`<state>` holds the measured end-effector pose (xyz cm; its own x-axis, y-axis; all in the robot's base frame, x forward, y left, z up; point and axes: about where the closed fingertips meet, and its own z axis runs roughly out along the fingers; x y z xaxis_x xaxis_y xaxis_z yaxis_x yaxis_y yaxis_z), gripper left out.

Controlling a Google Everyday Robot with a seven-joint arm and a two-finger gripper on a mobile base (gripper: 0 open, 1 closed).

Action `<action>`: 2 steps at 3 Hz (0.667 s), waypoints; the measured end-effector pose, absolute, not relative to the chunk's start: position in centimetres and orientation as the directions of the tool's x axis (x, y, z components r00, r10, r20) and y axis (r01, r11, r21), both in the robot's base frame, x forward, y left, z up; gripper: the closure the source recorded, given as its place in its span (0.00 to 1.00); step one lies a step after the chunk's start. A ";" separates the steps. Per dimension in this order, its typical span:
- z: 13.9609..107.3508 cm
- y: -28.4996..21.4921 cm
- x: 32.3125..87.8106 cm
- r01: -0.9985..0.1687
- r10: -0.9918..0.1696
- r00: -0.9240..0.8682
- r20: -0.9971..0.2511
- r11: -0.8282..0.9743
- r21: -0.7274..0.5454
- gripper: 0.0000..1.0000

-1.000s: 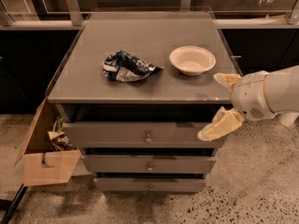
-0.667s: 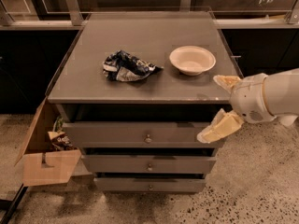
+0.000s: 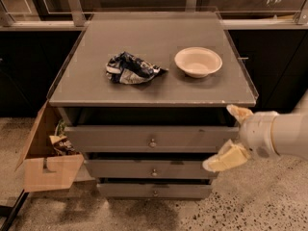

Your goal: Open middle drawer

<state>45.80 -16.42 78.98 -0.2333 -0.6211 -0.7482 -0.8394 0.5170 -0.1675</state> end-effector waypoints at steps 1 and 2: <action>76.1 -17.6 44.3 -0.807 -0.585 -0.307 -0.751 0.578 -0.120 0.00; 72.4 -18.3 43.2 -0.777 -0.563 -0.362 -0.743 0.622 -0.092 0.00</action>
Offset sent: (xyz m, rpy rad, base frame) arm -0.0380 -0.0304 -0.1136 0.0347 0.1131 -0.2038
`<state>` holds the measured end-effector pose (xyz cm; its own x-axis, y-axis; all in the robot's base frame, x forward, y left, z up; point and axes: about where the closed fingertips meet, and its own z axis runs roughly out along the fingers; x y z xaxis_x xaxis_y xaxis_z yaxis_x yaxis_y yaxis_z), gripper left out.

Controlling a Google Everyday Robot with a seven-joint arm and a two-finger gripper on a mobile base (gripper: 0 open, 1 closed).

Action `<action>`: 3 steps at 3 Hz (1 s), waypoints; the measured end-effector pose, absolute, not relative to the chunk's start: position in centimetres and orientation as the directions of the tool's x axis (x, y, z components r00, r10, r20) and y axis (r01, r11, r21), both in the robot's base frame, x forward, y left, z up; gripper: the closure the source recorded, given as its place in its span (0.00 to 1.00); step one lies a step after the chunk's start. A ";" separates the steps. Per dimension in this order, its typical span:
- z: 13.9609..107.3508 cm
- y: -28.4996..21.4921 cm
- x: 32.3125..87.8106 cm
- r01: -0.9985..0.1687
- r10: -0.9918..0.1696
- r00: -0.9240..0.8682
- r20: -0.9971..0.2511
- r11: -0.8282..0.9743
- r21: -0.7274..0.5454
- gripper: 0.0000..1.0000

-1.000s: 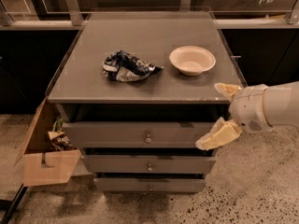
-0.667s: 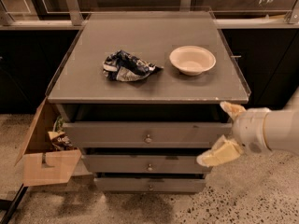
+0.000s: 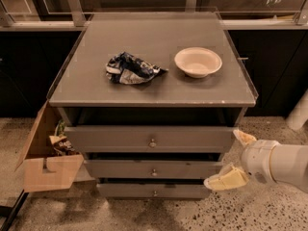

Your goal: Open middle drawer

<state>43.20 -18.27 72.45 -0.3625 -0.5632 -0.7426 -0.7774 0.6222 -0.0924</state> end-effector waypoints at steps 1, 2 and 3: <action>69.0 -18.0 43.3 -0.776 -0.543 -0.381 -0.748 0.628 -0.061 0.00; 65.3 -17.5 43.7 -0.784 -0.516 -0.418 -0.748 0.620 0.011 0.00; 64.5 -17.3 43.6 -0.786 -0.509 -0.426 -0.748 0.617 0.028 0.18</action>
Offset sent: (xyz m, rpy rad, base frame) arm 0.0123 0.0155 -0.1280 0.1387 0.1826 0.0244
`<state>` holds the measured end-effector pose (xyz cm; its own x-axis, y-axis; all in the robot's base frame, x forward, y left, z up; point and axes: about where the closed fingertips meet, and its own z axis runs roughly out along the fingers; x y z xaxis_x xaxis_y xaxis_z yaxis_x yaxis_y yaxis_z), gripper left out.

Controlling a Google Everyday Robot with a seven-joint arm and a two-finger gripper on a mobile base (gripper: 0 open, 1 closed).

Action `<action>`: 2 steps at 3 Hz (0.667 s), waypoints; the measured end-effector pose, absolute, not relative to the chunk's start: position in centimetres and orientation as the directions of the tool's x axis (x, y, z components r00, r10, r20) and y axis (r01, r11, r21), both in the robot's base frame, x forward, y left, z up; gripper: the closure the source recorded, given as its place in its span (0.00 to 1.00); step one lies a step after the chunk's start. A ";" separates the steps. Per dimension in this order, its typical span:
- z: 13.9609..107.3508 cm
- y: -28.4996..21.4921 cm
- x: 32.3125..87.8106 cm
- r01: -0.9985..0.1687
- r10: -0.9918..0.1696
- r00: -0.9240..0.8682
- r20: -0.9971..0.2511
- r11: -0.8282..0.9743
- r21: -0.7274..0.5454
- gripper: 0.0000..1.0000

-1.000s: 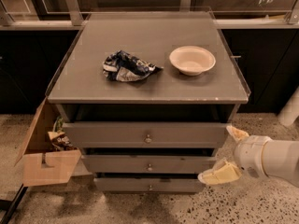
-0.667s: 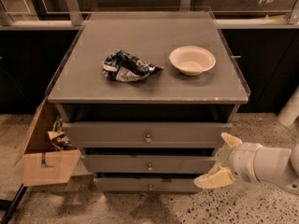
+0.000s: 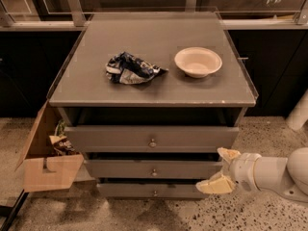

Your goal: Open middle drawer

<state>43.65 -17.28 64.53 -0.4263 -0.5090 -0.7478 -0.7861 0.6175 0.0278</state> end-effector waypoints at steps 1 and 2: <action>64.5 -17.3 43.6 -0.786 -0.509 -0.426 -0.748 0.617 0.028 0.41; 64.5 -17.3 43.6 -0.786 -0.509 -0.426 -0.748 0.617 0.028 0.64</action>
Offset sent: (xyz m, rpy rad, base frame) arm 0.0000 0.0000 0.0000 0.0000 0.0000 0.0000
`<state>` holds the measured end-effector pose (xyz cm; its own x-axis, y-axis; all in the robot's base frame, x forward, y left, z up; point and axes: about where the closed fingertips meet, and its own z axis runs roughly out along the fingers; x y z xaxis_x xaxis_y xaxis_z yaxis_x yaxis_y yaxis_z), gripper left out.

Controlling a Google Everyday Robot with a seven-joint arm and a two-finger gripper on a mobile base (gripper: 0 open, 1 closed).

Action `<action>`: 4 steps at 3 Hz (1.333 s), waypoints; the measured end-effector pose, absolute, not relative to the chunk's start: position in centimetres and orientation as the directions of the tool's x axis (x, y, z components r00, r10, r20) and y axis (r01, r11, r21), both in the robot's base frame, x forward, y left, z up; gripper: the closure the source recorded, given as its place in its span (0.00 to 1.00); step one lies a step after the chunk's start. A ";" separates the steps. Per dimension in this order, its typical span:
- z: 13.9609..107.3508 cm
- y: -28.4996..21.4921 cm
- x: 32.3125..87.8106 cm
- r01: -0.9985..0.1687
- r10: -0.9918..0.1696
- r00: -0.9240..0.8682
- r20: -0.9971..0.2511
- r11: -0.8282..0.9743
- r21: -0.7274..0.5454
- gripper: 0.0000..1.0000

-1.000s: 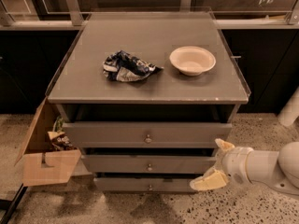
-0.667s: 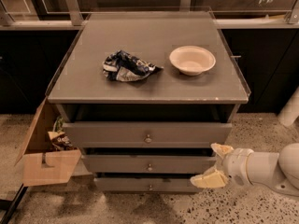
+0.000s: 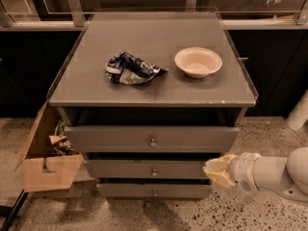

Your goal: Open middle drawer

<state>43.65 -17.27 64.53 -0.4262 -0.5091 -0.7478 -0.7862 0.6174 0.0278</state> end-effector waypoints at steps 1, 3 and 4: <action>64.5 -17.3 43.6 -0.786 -0.509 -0.426 -0.748 0.617 0.028 0.87; 61.6 -16.2 41.8 -0.743 -0.428 -0.458 -0.779 0.666 0.071 1.00; 57.5 -15.1 40.6 -0.699 -0.345 -0.527 -0.777 0.696 0.165 1.00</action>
Offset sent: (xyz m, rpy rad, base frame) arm -0.0174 0.0044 -0.0183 0.0103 -0.0738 -0.0784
